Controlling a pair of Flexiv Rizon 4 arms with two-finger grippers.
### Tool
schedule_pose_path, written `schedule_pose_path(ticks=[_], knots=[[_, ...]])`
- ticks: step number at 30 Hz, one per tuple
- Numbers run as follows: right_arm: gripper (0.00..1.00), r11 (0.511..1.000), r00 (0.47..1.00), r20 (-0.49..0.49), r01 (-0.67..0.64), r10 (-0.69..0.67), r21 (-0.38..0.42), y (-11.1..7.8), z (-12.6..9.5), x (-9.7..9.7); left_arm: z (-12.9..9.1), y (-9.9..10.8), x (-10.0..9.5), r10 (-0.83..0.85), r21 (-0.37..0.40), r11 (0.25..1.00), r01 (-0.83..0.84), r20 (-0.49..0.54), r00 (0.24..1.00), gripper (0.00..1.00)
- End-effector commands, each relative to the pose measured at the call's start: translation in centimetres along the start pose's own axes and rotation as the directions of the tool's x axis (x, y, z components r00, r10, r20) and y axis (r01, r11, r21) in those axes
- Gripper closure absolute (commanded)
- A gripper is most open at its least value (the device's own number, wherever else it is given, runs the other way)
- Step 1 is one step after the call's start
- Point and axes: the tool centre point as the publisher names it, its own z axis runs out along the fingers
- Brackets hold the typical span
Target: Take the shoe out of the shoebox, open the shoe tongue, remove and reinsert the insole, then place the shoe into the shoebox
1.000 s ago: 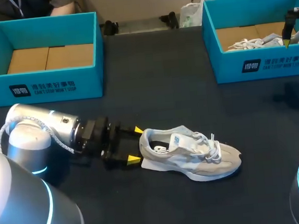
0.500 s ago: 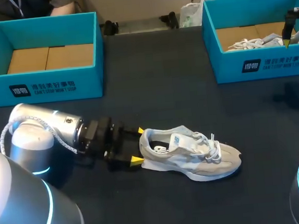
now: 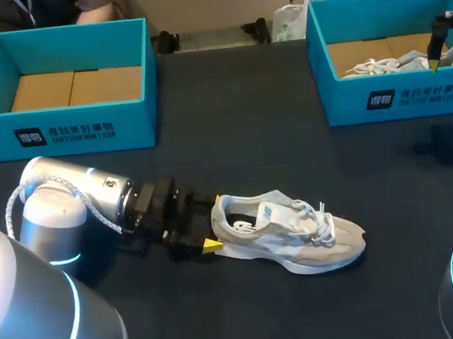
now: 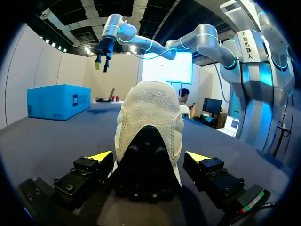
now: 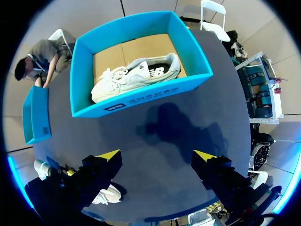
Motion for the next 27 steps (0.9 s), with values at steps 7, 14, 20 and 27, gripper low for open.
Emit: schedule_pose_path(ticks=[7, 14, 20, 27], knots=[[0.0, 1.0, 1.0, 0.0, -0.001, 0.001, -0.002, -0.1, 0.0, 0.0, 1.6, 0.2, -0.1, -0.004, 0.019, 1.0, 0.004, -0.001, 1.0, 0.0], [0.0, 1.0, 1.0, 0.0, -0.001, 0.001, -0.002, -0.1, 0.0, 0.0, 2.7, 0.3, -0.2, 0.002, 0.024, 1.0, -0.002, 0.003, 1.0, 0.0], [0.0, 1.0, 1.0, 0.0, -0.001, 0.001, -0.002, -0.1, 0.0, 0.0, 3.3, 0.4, -0.2, 0.002, 0.037, 0.999, -0.002, 0.021, 1.0, 0.0], [0.0, 1.0, 1.0, 0.0, -0.001, 0.001, -0.002, -0.1, 0.0, 0.0, 3.1, 0.5, -0.3, 0.005, 0.053, 0.999, -0.008, 0.058, 0.998, 1.0]])
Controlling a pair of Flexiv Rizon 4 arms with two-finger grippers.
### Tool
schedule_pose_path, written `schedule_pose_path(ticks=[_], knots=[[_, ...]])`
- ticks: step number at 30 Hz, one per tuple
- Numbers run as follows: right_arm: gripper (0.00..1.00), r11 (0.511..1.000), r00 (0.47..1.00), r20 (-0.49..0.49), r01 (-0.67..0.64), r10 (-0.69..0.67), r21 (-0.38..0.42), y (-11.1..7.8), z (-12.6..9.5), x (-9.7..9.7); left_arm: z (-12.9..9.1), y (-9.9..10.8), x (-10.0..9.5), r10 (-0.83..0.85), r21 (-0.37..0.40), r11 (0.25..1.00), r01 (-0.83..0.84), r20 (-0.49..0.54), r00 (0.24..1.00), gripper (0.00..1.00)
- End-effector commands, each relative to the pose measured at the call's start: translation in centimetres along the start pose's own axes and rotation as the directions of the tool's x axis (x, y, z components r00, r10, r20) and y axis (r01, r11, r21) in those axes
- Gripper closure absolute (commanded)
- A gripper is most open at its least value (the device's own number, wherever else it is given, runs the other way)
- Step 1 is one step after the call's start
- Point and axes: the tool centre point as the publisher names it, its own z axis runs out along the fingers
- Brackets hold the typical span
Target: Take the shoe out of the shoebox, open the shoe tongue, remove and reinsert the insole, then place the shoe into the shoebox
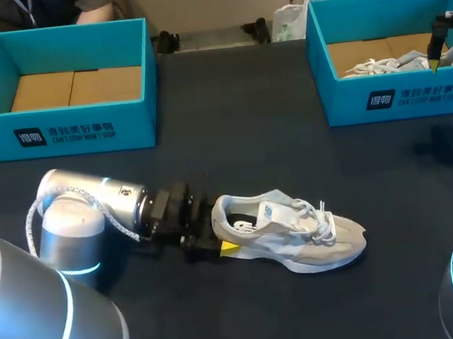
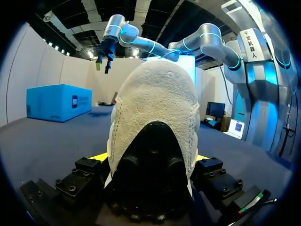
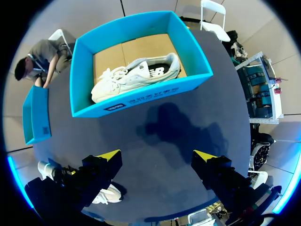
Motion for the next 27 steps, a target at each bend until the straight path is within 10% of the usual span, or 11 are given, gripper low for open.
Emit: schedule_pose_path(ticks=[1, 27], knots=[[0.0, 1.0, 1.0, 0.0, -0.001, 0.001, -0.002, -0.1, 0.0, 0.0, -0.2, 0.2, 0.2, 0.001, 0.009, 1.0, -0.001, 0.031, 1.0, 1.0], [0.0, 1.0, 1.0, 0.0, -0.001, 0.001, -0.002, -0.1, 0.0, 0.0, -4.4, 0.0, 0.3, -0.019, -0.002, 1.0, 0.02, 0.214, 0.977, 1.0]])
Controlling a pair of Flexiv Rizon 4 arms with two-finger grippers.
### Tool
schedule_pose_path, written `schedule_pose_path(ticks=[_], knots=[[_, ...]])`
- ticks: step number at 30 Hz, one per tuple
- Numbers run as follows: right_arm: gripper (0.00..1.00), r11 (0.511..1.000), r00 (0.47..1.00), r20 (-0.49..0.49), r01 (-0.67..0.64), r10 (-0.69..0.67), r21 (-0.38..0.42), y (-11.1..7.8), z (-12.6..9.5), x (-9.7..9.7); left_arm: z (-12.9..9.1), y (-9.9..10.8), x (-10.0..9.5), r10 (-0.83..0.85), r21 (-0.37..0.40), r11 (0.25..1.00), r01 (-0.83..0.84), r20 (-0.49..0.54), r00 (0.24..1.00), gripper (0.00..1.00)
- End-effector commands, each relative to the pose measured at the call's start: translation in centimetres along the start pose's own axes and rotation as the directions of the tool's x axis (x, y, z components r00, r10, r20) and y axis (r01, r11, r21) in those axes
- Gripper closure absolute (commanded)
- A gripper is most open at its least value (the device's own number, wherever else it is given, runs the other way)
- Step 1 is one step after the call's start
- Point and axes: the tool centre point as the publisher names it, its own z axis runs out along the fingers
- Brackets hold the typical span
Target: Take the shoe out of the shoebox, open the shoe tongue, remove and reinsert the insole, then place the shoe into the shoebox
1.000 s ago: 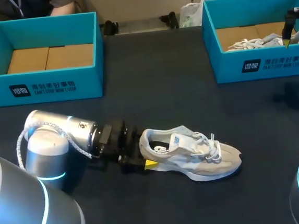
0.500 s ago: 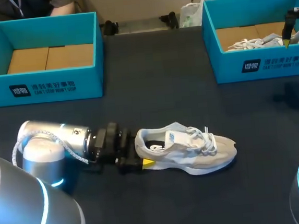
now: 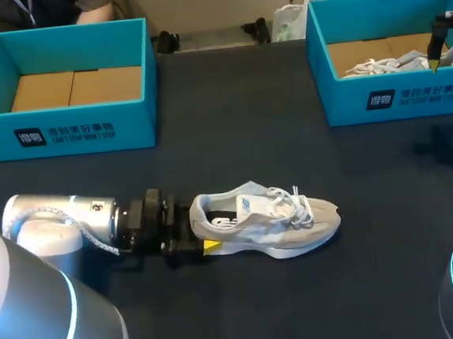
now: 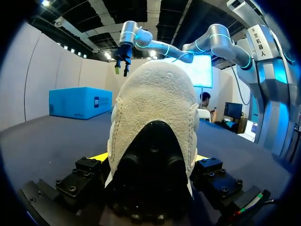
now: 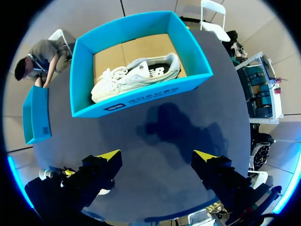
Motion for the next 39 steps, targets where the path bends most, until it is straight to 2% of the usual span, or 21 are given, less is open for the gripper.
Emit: schedule_pose_path(ticks=[1, 27, 29, 33, 39], knots=[[0.0, 1.0, 1.0, 0.0, -0.001, 0.001, -0.002, -0.1, 0.0, 0.0, -0.1, -0.3, 0.3, -0.003, -0.004, 1.0, 0.004, 0.018, 1.0, 1.0], [0.0, 1.0, 1.0, 0.0, -0.001, 0.001, -0.002, -0.1, 0.0, 0.0, -0.1, -0.3, 0.3, -0.004, -0.005, 1.0, 0.004, 0.016, 1.0, 1.0], [0.0, 1.0, 0.999, 0.035, -0.011, 0.011, -0.003, -0.4, -1.3, 1.5, -0.1, -0.3, 0.3, -0.004, -0.005, 1.0, 0.004, 0.016, 1.0, 1.0], [0.0, 1.0, 0.999, 0.037, -0.02, 0.021, -0.007, -2.3, -2.5, 4.3, -0.1, -0.3, 0.3, -0.004, -0.005, 1.0, 0.004, 0.016, 1.0, 1.0], [0.0, 0.998, 0.999, 0.007, -0.05, 0.05, -0.039, -6.7, -4.0, 8.0, -0.1, -0.3, 0.3, -0.004, -0.005, 1.0, 0.004, 0.016, 1.0, 1.0]])
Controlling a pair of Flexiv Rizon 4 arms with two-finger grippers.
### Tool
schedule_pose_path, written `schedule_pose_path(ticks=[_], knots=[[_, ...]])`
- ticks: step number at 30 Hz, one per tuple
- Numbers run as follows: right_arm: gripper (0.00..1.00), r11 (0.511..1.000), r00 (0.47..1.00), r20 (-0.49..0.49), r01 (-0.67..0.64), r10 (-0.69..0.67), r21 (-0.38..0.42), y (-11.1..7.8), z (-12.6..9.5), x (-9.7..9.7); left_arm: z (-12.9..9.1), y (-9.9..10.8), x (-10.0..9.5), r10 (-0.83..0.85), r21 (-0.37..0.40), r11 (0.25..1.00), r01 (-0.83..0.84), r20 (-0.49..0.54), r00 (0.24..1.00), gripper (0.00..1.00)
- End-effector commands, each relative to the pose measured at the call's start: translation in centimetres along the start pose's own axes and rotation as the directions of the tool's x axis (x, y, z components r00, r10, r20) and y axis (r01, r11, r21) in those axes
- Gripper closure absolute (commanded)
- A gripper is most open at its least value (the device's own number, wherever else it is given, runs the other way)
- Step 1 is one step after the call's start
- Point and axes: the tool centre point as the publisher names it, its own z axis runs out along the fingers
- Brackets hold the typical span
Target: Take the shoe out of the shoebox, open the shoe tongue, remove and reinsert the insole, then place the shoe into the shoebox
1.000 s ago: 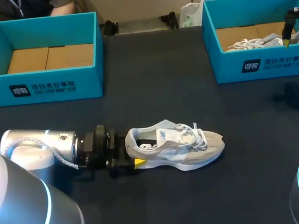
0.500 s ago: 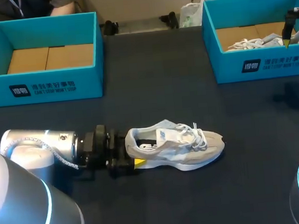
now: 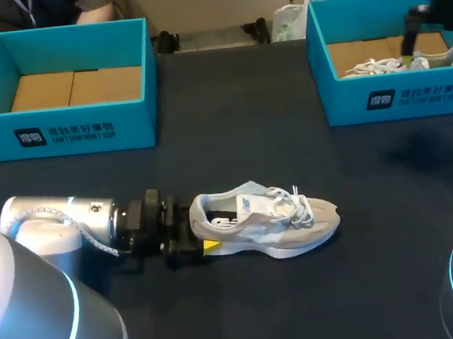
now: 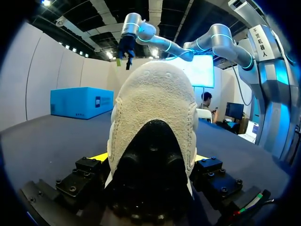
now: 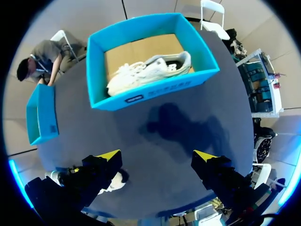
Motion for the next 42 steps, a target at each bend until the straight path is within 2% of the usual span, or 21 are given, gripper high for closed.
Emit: schedule_pose_path(ticks=[1, 4, 6, 22, 24, 25, 26, 28, 30, 32, 33, 34, 35, 37, 42], knots=[[0.0, 0.999, 1.0, 0.012, -0.002, 0.003, -0.053, -4.0, -1.0, 2.6, 0.0, -0.1, 0.1, 0.0, -0.001, 1.0, 0.0, 0.004, 1.0, 1.0], [0.0, 0.999, 1.0, 0.014, -0.008, 0.009, -0.05, -6.0, -1.3, 4.6, 0.0, -0.1, 0.1, 0.0, -0.001, 1.0, 0.0, 0.004, 1.0, 1.0], [0.0, 0.999, 0.999, 0.037, -0.03, 0.031, -0.013, -7.8, -1.7, 6.6, 0.0, -0.1, 0.1, 0.0, -0.001, 1.0, 0.0, 0.004, 1.0, 1.0], [0.0, 0.999, 0.999, 0.037, -0.03, 0.031, -0.013, -7.8, -1.7, 6.6, 0.0, -0.1, 0.1, 0.0, -0.001, 1.0, 0.0, 0.004, 1.0, 1.0], [0.0, 0.997, 0.995, 0.067, -0.079, 0.079, -0.004, -8.0, -1.4, 8.0, 0.0, -0.1, 0.1, 0.0, -0.001, 1.0, 0.0, 0.004, 1.0, 1.0], [0.0, 0.995, 0.993, 0.066, -0.096, 0.095, 0.006, -8.5, -1.3, 8.8, 0.0, -0.1, 0.1, 0.0, -0.001, 1.0, 0.0, 0.004, 1.0, 1.0], [0.0, 0.995, 0.991, 0.097, -0.095, 0.097, -0.033, -9.5, -1.3, 9.9, 0.0, -0.1, 0.1, 0.0, -0.001, 1.0, 0.0, 0.004, 1.0, 1.0], [0.0, 0.995, 0.995, 0.049, -0.079, 0.082, -0.055, -11.0, -1.6, 11.1, 0.0, -0.1, 0.1, 0.0, -0.001, 1.0, 0.0, 0.004, 1.0, 1.0], [0.0, 0.992, 0.993, 0.078, -0.079, 0.087, -0.095, -13.3, -1.6, 12.8, 0.0, -0.1, 0.1, 0.0, -0.001, 1.0, 0.0, 0.004, 1.0, 1.0], [0.0, 0.994, 0.996, 0.047, -0.07, 0.074, -0.085, -14.8, -1.7, 13.7, 0.0, -0.1, 0.1, 0.0, -0.001, 1.0, 0.0, 0.004, 1.0, 1.0], [0.0, 0.991, 0.991, 0.08, -0.103, 0.11, -0.089, -15.8, -1.7, 14.2, 0.0, -0.1, 0.1, 0.0, -0.001, 1.0, 0.0, 0.004, 1.0, 1.0], [0.0, 0.99, 0.991, 0.074, -0.109, 0.116, -0.093, -16.8, -1.6, 14.6, 0.0, -0.1, 0.1, 0.0, -0.001, 1.0, 0.0, 0.004, 1.0, 1.0], [0.0, 0.991, 0.993, 0.044, -0.103, 0.107, -0.081, -17.8, -1.5, 15.0, 0.0, -0.1, 0.1, 0.0, -0.001, 1.0, 0.0, 0.004, 1.0, 1.0], [0.0, 0.985, 0.983, 0.061, -0.169, 0.171, -0.033, -19.7, -0.6, 15.7, 0.0, -0.1, 0.1, 0.0, -0.001, 1.0, 0.0, 0.004, 1.0, 1.0], [0.0, 0.985, 0.983, 0.061, -0.169, 0.171, -0.033, -19.7, -0.6, 15.7, 0.0, -0.1, 0.1, 0.0, -0.001, 1.0, 0.0, 0.004, 1.0, 1.0]])
